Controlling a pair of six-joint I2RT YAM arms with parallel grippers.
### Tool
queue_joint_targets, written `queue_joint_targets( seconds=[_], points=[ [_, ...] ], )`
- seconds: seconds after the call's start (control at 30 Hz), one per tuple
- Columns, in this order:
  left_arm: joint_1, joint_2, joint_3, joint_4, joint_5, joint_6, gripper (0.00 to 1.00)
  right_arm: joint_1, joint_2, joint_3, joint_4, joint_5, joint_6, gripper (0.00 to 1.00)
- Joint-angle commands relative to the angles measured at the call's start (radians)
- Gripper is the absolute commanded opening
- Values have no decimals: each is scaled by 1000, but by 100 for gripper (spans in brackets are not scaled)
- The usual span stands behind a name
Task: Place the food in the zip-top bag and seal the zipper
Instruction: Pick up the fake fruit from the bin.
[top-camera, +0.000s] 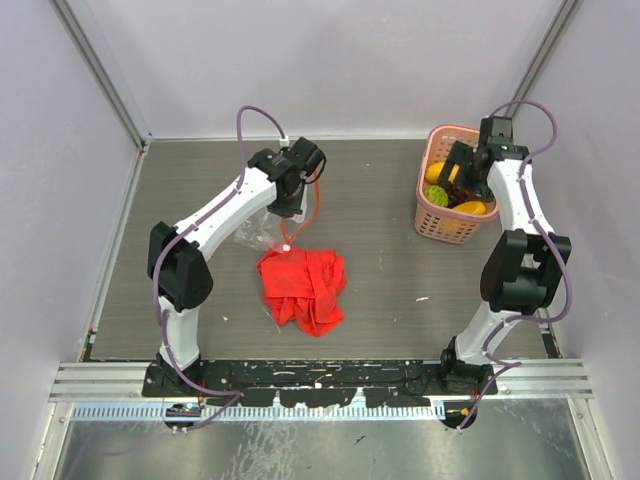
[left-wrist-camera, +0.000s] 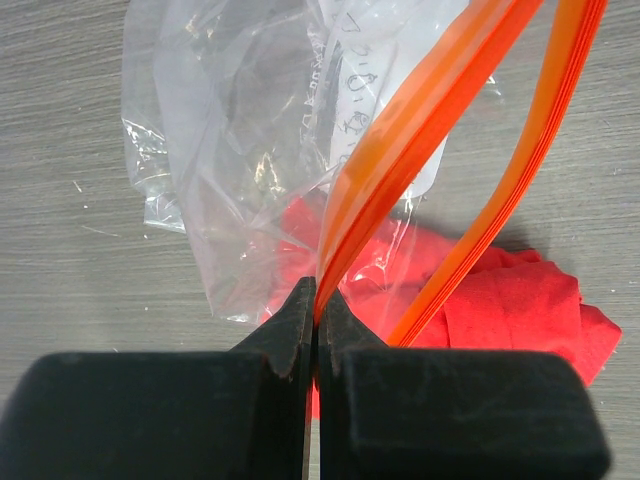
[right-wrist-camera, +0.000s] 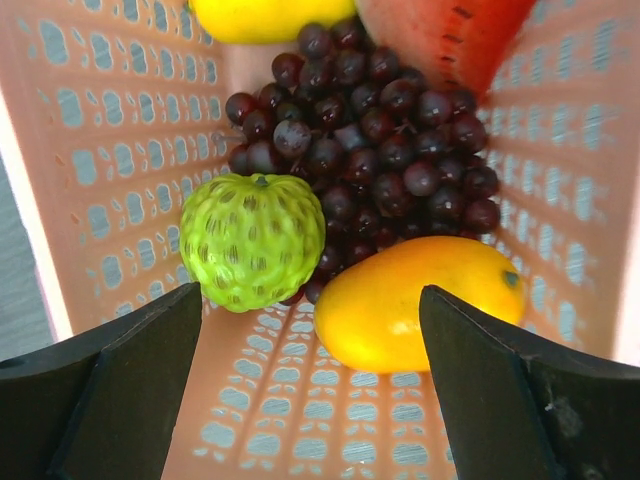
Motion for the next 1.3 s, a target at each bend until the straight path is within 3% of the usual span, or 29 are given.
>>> queue_joint_targets(
  seconds=[0.0, 0.17, 0.6, 0.8, 1.07, 1.27],
  points=[
    [8, -12, 18, -2, -15, 9, 0, 3, 21, -1, 57, -111, -62, 94],
    [8, -4, 22, -3, -2, 8, 0, 3, 38, -30, 117, -212, -83, 96],
    [7, 2, 22, -5, 5, 11, 0, -12, 166, -66, 129, -268, -110, 94],
    [8, 5, 27, -3, 7, 10, 0, -17, 170, -82, 145, -265, -106, 84],
    [8, 2, 33, -6, 16, 6, 0, -17, 83, -82, 155, -239, -78, 50],
    [8, -7, 38, -3, 16, 10, 0, -17, -6, -94, 174, -200, -54, 38]
  ],
)
